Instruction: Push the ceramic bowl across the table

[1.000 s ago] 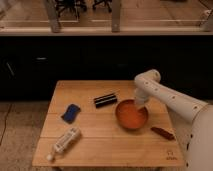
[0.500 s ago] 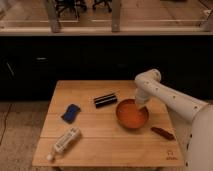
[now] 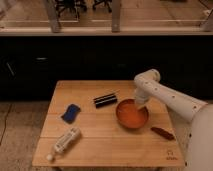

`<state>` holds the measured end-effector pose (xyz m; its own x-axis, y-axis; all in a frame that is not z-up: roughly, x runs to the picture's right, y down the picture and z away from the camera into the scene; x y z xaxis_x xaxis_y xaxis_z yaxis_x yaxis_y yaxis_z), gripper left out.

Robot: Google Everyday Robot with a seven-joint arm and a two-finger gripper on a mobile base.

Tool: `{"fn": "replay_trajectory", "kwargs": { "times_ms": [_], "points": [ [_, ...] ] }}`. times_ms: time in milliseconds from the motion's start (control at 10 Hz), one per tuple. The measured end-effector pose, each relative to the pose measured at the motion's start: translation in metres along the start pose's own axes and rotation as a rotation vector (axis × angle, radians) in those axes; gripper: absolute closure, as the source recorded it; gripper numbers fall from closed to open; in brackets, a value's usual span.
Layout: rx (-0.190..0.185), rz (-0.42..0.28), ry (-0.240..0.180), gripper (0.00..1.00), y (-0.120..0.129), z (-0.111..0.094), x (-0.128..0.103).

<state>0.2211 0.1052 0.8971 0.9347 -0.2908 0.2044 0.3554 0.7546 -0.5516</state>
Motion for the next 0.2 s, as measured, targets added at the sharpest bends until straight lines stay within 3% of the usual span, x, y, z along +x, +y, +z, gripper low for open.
{"fn": "replay_trajectory", "kwargs": {
  "times_ms": [200],
  "points": [
    [0.0,-0.006,0.001,0.97,-0.0005,-0.0001,0.0001]
  ]
}}
